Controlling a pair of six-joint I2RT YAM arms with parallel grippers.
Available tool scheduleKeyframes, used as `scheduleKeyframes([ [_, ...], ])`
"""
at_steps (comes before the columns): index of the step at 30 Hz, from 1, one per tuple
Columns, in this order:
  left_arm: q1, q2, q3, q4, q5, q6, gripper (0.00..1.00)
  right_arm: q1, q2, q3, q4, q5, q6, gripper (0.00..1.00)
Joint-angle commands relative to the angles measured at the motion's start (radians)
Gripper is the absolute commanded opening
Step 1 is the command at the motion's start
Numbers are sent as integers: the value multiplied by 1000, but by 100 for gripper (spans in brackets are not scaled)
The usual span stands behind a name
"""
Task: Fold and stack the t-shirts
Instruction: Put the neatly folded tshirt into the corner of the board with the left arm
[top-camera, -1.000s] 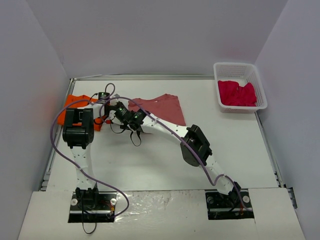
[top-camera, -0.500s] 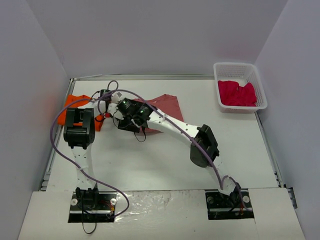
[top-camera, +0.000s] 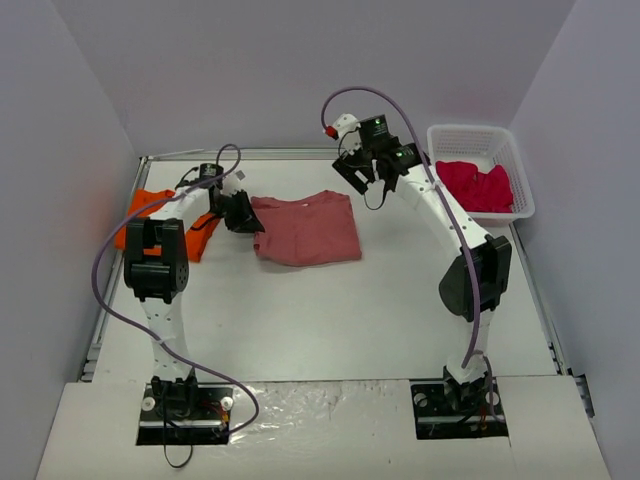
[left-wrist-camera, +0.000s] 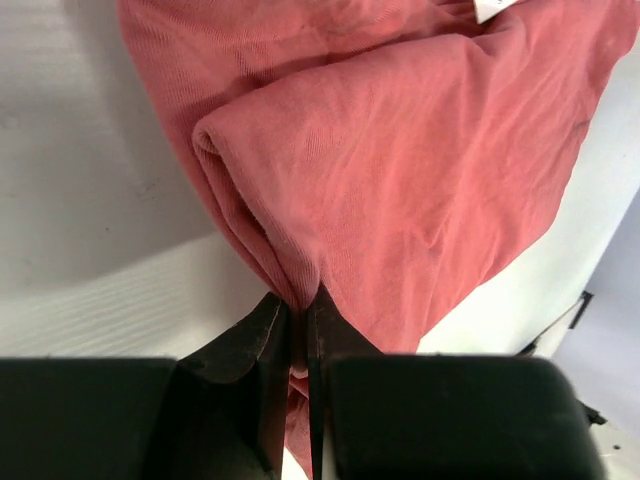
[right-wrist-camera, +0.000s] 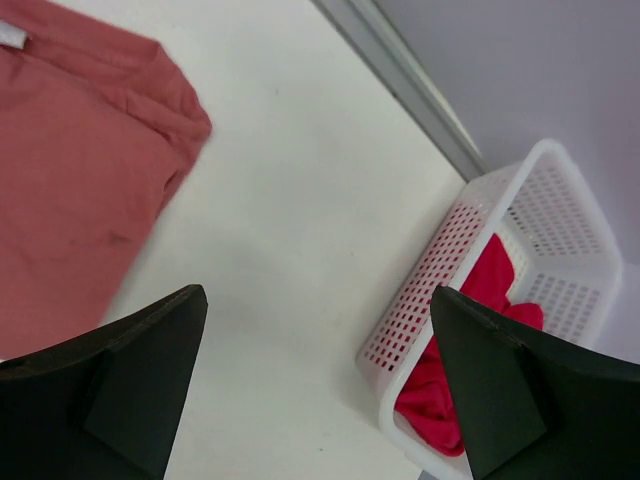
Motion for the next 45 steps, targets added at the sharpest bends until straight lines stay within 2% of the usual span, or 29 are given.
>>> scheduleKeyframes([
  [1,-2,-73,91,-115,-38,93,2,-7,-33,-55,-20,-73,8,91],
  [11,39,-84,197,-290,-81,228,2,-67,-31,-181,-9,-96,5,91],
  [20,76,-27,459,-547,-89,349,2,-78,-22,-254,-6,-106,11,92],
  [27,133,33,657,-748,-151,464,2,-80,-10,-253,-6,-126,15,93],
  [36,157,50,783,-866,-246,548,2,-80,9,-260,-6,-162,23,93],
  [45,165,51,901,-917,-282,594,2,-78,15,-267,-8,-168,23,93],
])
